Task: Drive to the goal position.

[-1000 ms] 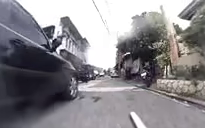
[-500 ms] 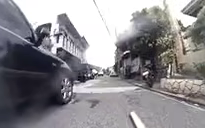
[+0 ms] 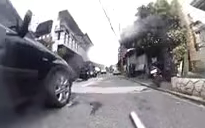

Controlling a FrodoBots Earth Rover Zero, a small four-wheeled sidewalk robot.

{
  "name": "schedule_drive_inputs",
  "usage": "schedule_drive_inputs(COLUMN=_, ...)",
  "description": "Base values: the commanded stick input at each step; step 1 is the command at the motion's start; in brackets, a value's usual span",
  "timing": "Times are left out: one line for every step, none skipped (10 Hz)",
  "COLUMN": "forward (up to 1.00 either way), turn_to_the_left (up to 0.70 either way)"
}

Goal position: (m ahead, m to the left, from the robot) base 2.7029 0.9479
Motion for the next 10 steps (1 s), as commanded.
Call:
schedule_drive_inputs(forward=0.7, turn_to_the_left=-0.35)
schedule_drive_inputs(forward=0.7, turn_to_the_left=-0.27)
schedule_drive_inputs(forward=0.7, turn_to_the_left=-0.11)
schedule_drive_inputs(forward=0.7, turn_to_the_left=0.0)
schedule_drive_inputs(forward=0.7, turn_to_the_left=0.0)
schedule_drive_inputs(forward=0.7, turn_to_the_left=0.0)
schedule_drive_inputs(forward=0.7, turn_to_the_left=0.0)
schedule_drive_inputs(forward=0.7, turn_to_the_left=0.0)
schedule_drive_inputs(forward=0.7, turn_to_the_left=0.0)
schedule_drive_inputs(forward=0.7, turn_to_the_left=-0.05)
